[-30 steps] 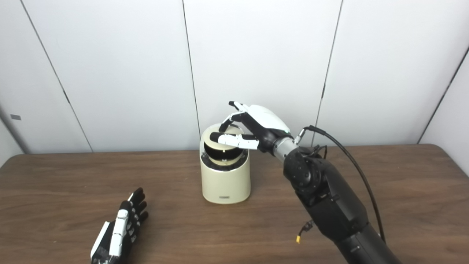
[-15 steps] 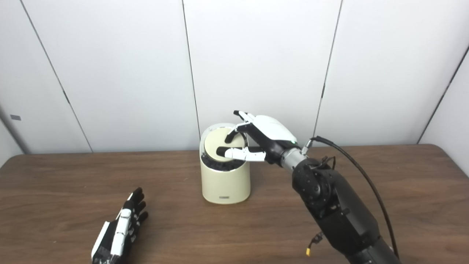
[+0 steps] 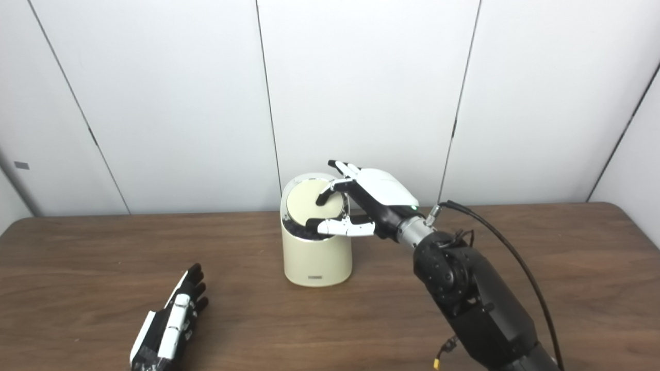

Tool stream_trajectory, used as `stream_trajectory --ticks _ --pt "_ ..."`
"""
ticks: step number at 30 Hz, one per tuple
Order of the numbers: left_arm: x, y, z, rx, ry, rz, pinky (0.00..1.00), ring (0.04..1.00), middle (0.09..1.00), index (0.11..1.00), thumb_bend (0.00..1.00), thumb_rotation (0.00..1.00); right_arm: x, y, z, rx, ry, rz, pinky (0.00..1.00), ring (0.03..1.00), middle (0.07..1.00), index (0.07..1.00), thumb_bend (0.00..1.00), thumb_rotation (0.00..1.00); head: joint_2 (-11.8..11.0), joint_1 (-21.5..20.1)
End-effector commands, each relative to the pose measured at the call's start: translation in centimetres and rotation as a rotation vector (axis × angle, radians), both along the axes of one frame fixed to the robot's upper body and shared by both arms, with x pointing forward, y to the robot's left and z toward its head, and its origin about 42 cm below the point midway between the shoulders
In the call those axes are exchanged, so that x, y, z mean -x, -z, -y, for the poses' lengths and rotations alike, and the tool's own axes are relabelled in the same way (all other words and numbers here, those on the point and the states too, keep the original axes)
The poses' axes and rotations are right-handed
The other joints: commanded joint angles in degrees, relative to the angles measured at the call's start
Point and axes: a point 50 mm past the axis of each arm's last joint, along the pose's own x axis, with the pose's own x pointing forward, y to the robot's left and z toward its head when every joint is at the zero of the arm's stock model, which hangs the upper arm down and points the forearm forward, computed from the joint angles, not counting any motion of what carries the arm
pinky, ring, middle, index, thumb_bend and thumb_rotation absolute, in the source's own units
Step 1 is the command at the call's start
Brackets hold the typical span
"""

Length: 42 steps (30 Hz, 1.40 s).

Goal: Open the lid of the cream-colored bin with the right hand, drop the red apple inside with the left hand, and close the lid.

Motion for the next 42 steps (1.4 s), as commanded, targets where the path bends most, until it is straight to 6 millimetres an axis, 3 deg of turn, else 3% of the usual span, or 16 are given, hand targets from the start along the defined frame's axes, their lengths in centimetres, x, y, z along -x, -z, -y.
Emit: stream_trajectory --ticks 1,11,19,27,35,42 --pt "-0.7 -1.7 0.3 -0.006 0.003 0.065 1.00 1.000 1.000 1.000 0.46 0.86 -0.2 -0.1 -0.1 0.045 -0.010 0.005 1.00 1.000 1.000 0.665 0.59 0.86 0.0 0.1" --pt "-0.6 -2.0 0.4 0.003 -0.006 0.072 1.00 1.000 1.000 1.000 0.46 0.87 0.1 0.9 -0.3 0.353 -0.009 0.169 1.00 1.000 1.000 0.657 0.59 0.88 0.4 0.3" --pt "-0.4 -2.4 0.7 -0.007 -0.005 0.072 1.00 1.000 1.000 0.992 0.46 0.85 0.3 1.4 -0.2 0.410 -0.002 0.173 1.00 1.000 1.000 0.647 0.58 0.90 0.8 0.5" --pt "-0.4 -2.5 0.7 -0.004 -0.010 0.074 1.00 1.000 1.000 0.992 0.48 0.84 0.7 -0.4 -0.2 0.251 0.010 0.206 1.00 1.000 1.000 0.695 0.55 0.87 1.0 0.7" --pt "-0.5 -2.5 1.0 0.000 -0.019 0.054 1.00 1.000 1.000 0.979 0.49 0.79 2.2 -4.0 0.6 -0.002 0.059 0.224 1.00 1.000 1.000 0.776 0.52 0.85 0.8 0.9" --pt "-0.5 -2.6 1.1 0.001 -0.024 0.065 1.00 1.000 1.000 0.975 0.49 0.79 2.6 -3.5 3.3 -0.157 0.136 0.189 1.00 1.000 0.986 0.861 0.53 0.85 0.9 1.2"
